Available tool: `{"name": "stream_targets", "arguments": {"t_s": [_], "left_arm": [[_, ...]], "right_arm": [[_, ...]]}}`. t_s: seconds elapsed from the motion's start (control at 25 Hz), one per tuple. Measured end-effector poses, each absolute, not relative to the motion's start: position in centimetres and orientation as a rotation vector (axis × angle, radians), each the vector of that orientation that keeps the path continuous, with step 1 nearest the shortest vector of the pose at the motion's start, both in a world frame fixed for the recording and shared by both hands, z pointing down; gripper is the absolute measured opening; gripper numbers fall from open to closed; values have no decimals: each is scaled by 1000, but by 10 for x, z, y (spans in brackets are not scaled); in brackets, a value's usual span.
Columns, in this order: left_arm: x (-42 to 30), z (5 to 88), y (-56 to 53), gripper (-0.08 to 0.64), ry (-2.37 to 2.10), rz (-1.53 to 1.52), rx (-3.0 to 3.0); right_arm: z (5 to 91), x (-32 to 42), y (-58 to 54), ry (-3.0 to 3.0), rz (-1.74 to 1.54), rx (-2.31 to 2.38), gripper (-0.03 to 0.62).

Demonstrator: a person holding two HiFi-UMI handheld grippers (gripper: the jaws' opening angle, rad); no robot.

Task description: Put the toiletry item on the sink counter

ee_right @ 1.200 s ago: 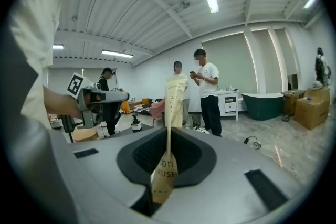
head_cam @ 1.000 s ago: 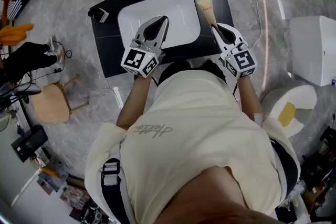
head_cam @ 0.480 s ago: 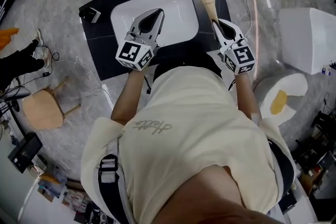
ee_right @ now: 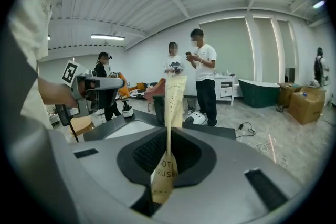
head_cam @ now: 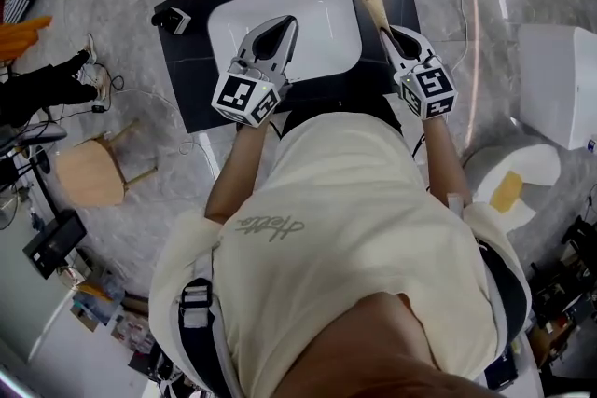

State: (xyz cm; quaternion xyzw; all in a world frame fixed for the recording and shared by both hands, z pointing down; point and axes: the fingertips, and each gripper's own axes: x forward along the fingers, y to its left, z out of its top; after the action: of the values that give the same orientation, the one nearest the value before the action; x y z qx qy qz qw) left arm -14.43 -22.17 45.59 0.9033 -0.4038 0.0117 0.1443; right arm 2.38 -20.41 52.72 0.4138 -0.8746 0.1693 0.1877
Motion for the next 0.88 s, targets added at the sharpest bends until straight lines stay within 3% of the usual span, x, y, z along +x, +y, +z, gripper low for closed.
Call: {"name": "stream_targets", "arguments": {"t_s": [0.88], "left_arm": [[-89,496,-259,3,-1173,159,2533]], "right_arm": [[674,53,-218,-2254,764,957,23]]}}
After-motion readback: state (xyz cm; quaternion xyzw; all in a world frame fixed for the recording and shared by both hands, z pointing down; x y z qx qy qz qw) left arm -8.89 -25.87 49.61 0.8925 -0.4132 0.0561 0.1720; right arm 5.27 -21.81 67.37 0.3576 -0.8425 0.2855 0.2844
